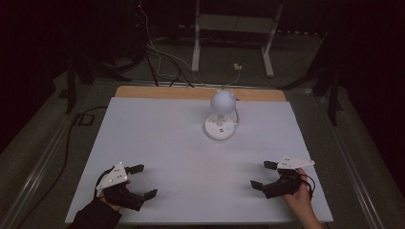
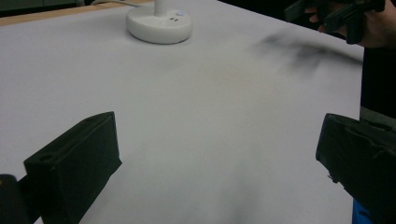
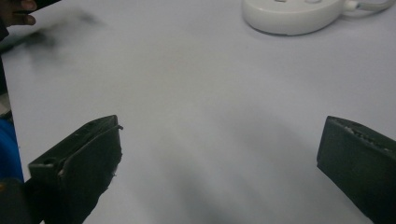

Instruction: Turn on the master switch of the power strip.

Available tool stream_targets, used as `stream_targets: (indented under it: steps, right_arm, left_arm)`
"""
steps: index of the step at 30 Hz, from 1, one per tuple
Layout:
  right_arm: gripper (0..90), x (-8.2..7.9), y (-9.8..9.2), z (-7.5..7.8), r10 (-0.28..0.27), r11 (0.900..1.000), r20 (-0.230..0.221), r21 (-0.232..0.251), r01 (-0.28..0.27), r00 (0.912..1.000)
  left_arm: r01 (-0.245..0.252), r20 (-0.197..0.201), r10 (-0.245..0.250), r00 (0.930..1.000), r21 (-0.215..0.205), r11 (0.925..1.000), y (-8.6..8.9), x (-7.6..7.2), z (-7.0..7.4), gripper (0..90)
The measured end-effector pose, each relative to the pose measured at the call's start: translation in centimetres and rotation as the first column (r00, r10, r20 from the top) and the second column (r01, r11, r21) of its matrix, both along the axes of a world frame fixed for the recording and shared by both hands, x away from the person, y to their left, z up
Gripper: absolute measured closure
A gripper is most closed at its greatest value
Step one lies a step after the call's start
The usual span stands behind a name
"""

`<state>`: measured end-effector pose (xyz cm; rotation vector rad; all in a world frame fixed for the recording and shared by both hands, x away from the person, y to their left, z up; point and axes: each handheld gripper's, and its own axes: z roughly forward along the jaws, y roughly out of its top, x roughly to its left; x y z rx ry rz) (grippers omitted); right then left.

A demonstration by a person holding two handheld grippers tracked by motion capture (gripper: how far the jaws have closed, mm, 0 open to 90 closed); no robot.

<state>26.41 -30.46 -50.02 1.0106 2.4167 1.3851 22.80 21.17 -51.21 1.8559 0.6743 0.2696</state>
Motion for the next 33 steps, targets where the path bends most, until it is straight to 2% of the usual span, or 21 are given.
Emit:
stream_targets:
  steps: [2,7,9,14,18,24,29,33]
  right_arm:
    - [0.0,-0.4,-0.5,-0.2,-0.007,1.0,0.002,0.0,0.007,1.0]
    - [0.0,-1.3,-1.4,-0.8,-0.049,0.997,0.032,-0.056,0.051,0.9983]
    - [0.0,-1.6,-1.8,-1.0,-0.056,0.997,0.021,-0.059,0.057,0.9982]
    - [0.0,-2.2,-2.9,-1.9,-0.093,0.991,0.044,-0.089,0.097,0.9947]
    - [0.0,-2.0,-3.5,-2.4,-0.119,0.989,0.042,-0.088,0.122,0.9921]
    - [0.0,-1.8,-3.4,-2.2,-0.115,0.991,0.041,-0.057,0.117,0.9925]
    - [0.0,-1.6,-2.9,-2.1,-0.086,0.995,0.041,-0.037,0.088,0.9954]
    - [0.0,-1.6,-2.5,-2.1,-0.071,0.996,0.051,-0.044,0.073,0.9962]
  left_arm:
    - [-0.002,0.0,0.002,1.0,0.002,1.0,0.0,0.0,0.0,0.1]
    - [-0.001,0.0,0.001,1.0,0.0,1.0,0.0,0.0,0.0,0.1]
    - [0.001,0.0,-0.001,1.0,0.001,1.0,0.0,0.0,0.0,0.1]
    - [0.001,-0.001,-0.001,1.0,0.0,1.0,0.0,0.0,0.0,0.1]
    - [0.002,-0.001,-0.002,1.0,0.003,1.0,0.0,0.0,0.0,0.1]
    - [0.0,-0.004,0.0,1.0,0.002,1.0,0.0,0.1,-0.1,0.1]
    - [0.002,-0.003,-0.002,1.0,0.001,1.0,0.0,0.0,0.0,0.1]
    - [0.003,-0.003,-0.003,1.0,0.0,1.0,0.0,0.1,-0.1,0.1]
